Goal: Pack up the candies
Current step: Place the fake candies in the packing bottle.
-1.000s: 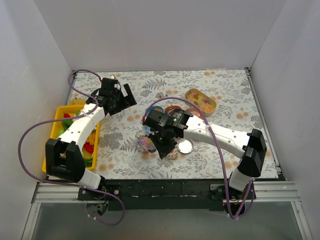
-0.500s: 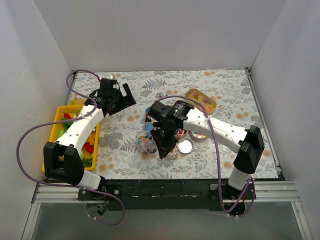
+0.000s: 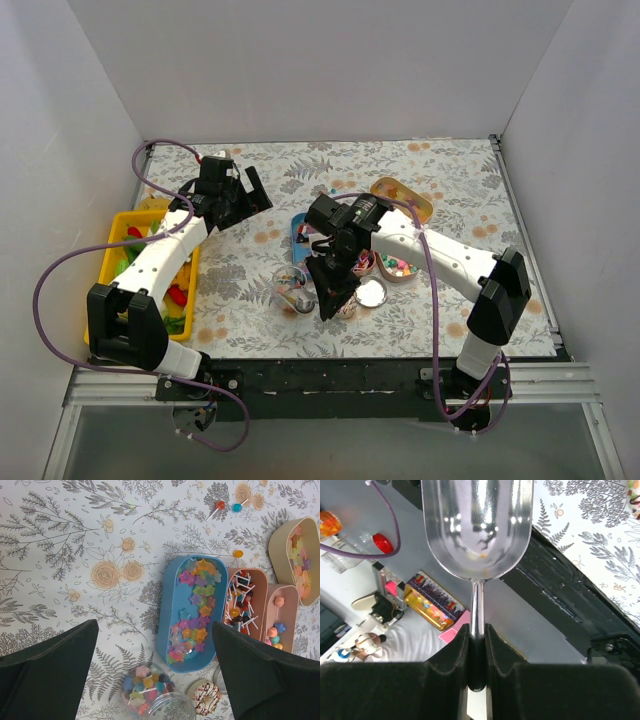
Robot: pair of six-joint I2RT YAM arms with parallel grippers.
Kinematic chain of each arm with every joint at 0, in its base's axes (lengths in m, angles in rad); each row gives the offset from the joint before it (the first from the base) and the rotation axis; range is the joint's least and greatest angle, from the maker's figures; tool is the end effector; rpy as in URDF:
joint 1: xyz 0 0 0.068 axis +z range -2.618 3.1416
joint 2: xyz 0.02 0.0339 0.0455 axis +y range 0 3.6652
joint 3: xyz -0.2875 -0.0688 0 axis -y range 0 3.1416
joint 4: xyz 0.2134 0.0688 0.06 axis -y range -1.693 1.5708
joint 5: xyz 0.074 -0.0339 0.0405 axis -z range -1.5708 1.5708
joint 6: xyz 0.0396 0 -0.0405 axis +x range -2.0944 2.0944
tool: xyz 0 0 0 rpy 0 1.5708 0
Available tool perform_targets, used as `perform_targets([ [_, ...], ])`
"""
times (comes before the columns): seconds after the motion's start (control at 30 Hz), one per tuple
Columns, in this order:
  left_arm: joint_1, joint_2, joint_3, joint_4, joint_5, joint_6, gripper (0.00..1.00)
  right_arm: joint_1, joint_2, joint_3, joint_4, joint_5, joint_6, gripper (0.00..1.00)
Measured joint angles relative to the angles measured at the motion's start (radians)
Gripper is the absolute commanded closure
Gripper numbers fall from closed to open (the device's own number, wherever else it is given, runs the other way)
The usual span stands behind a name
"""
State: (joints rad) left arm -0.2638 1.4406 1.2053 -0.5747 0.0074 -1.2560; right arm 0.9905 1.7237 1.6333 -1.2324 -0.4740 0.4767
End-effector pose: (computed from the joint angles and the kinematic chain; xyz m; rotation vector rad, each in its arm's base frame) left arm 0.2727 -0.0739 0.3249 -1.1898 2.2060 -0.6971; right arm 0.1541 0.2679 0.3322 0.8236 -2.7904 -0.7644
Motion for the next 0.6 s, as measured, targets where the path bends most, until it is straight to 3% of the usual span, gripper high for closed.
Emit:
perform_targets([
  [0.6,0.0,0.0,0.0,-0.001,0.0,0.0,0.02,-0.091,-0.01,-0.055,0.013,-0.192,0.057,0.99],
])
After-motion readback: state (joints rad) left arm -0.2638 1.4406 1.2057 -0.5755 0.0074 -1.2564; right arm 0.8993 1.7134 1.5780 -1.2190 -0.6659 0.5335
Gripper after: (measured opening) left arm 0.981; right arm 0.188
